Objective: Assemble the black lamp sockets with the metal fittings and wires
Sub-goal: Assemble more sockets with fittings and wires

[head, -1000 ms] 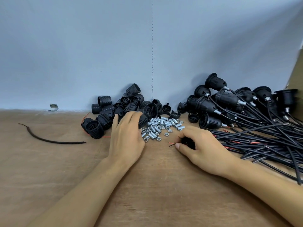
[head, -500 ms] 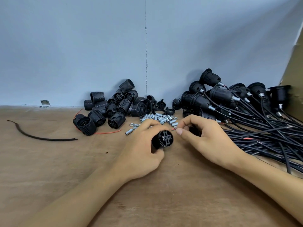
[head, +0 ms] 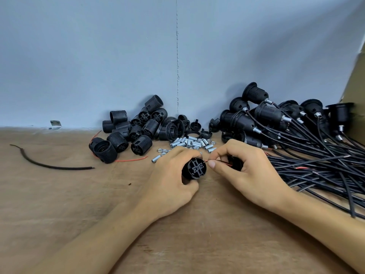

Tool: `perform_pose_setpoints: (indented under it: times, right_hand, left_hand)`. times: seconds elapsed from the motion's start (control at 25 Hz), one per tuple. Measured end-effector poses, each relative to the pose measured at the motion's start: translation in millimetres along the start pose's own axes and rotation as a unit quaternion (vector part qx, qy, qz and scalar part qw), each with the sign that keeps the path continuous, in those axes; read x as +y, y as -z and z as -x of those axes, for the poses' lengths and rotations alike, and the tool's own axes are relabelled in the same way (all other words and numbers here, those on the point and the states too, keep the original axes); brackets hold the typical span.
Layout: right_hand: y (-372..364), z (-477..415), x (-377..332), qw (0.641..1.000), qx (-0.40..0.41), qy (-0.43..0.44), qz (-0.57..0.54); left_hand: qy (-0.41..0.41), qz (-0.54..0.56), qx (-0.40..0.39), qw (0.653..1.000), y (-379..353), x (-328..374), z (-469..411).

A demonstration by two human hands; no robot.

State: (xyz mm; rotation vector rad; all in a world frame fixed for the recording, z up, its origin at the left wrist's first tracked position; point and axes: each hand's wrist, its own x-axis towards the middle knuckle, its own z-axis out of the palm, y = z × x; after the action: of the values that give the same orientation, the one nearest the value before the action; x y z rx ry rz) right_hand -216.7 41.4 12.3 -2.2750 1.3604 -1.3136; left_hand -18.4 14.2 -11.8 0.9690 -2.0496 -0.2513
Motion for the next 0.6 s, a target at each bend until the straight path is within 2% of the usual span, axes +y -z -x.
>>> perform_pose_setpoints:
  times: [0.36, 0.6]
  right_hand:
    - [-1.2, 1.0, -3.7, 0.996, -0.053, -0.052, -0.042]
    - [-2.5, 2.1, -3.1, 0.997, -0.038, -0.055, -0.033]
  left_hand:
    - [-0.003, -0.002, 0.001, 1.000, 0.5, 0.2, -0.1]
    - [-0.010, 0.001, 0.003, 1.000, 0.9, 0.2, -0.6]
